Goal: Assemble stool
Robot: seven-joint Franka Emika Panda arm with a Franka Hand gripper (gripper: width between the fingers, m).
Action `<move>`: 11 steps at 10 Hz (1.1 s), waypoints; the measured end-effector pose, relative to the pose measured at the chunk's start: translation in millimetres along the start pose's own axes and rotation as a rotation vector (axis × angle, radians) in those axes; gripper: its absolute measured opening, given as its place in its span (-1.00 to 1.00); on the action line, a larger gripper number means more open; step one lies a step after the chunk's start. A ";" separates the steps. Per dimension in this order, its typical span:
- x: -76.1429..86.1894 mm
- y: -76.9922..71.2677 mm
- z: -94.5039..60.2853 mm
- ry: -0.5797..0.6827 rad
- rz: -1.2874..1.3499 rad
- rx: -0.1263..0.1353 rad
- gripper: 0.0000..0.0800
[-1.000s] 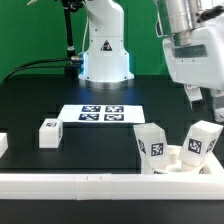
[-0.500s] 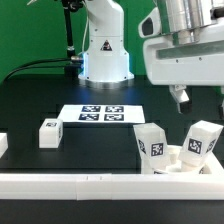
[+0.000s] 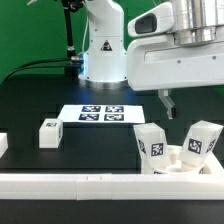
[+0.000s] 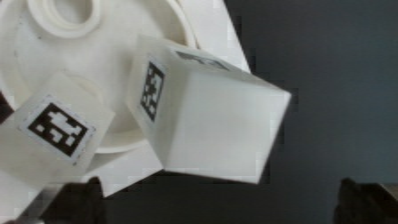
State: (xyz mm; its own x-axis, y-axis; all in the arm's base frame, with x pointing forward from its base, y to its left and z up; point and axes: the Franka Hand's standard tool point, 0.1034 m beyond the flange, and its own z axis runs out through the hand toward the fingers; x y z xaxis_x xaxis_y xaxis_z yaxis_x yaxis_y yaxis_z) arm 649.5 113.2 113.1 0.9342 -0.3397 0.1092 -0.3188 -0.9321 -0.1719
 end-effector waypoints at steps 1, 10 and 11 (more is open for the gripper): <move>0.5 1.3 0.2 0.001 -0.072 -0.003 0.62; -1.6 -1.5 16.0 -0.110 -0.950 -0.097 0.62; -0.8 -0.1 16.0 -0.112 -0.975 -0.102 0.62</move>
Offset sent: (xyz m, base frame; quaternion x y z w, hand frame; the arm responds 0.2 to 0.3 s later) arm 0.0084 0.0396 -0.0125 -0.0054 -0.1100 -0.3866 0.9156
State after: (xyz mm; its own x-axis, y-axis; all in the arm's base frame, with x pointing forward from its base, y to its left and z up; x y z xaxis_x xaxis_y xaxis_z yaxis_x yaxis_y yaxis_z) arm 651.2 115.6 97.4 0.8033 0.5921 0.0639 0.5915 -0.8057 0.0301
